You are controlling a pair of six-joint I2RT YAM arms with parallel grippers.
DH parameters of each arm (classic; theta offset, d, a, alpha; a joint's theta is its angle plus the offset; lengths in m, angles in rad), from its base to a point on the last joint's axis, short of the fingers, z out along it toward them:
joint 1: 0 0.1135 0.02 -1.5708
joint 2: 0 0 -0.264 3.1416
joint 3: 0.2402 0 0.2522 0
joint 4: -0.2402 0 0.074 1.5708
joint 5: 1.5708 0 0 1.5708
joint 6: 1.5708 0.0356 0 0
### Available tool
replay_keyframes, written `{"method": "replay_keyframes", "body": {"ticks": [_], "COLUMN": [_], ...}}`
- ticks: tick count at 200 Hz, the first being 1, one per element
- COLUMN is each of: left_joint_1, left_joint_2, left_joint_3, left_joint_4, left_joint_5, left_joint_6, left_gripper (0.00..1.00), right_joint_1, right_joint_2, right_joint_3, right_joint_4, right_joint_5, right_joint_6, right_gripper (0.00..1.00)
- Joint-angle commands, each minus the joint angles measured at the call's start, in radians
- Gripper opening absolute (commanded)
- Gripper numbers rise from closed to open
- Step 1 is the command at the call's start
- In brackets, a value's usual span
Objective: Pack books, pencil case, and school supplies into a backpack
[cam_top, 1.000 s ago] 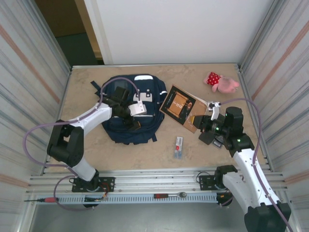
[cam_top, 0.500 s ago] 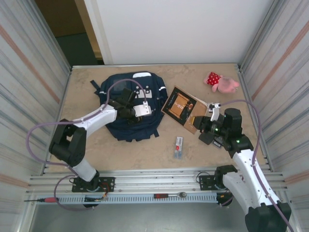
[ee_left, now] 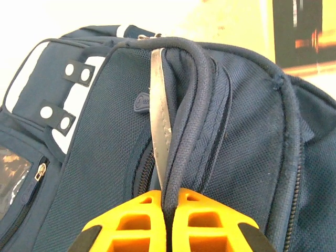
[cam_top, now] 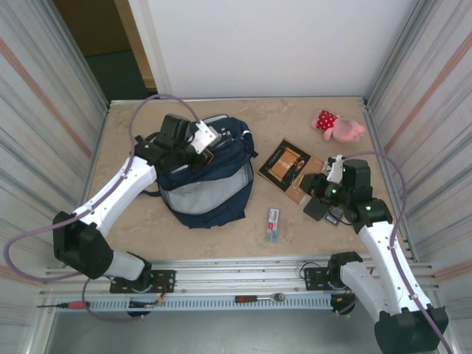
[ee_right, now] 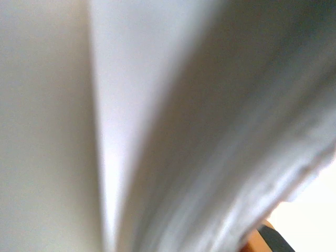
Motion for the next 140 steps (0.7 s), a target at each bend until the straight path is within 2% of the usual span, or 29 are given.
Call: {"method": "replay_keyframes", "body": {"ticks": [1, 23, 48, 71, 91, 113, 140], "left_joint_1": [0.006, 0.022, 0.026, 0.026, 0.026, 0.017, 0.01], "left_joint_2": [0.003, 0.027, 0.061, 0.093, 0.105, 0.109, 0.112], "left_joint_3": [0.097, 0.135, 0.188, 0.235, 0.253, 0.269, 0.279], "left_joint_4": [-0.025, -0.013, -0.016, -0.045, -0.049, -0.048, -0.06], "left_joint_5": [0.05, 0.076, 0.075, 0.062, 0.071, 0.091, 0.098], "left_joint_6": [-0.138, -0.21, -0.257, -0.293, -0.321, -0.335, -0.336], "left_gripper": [0.0, 0.0, 0.0, 0.0, 0.0, 0.0, 0.0], "right_joint_1": [0.026, 0.122, 0.237, 0.338, 0.453, 0.557, 0.652], "right_joint_2": [-0.04, -0.069, -0.087, -0.086, -0.05, 0.033, 0.161], "right_joint_3": [0.019, -0.017, -0.025, -0.07, -0.108, -0.146, -0.117], "right_joint_4": [0.071, 0.129, 0.138, 0.232, 0.326, 0.514, 0.659], "right_joint_5": [-0.058, -0.042, 0.038, 0.093, 0.202, 0.333, 0.484], "right_joint_6": [0.18, 0.309, 0.408, 0.553, 0.627, 0.702, 0.69], "right_gripper": [0.0, 0.0, 0.0, 0.0, 0.0, 0.0, 0.0]}}
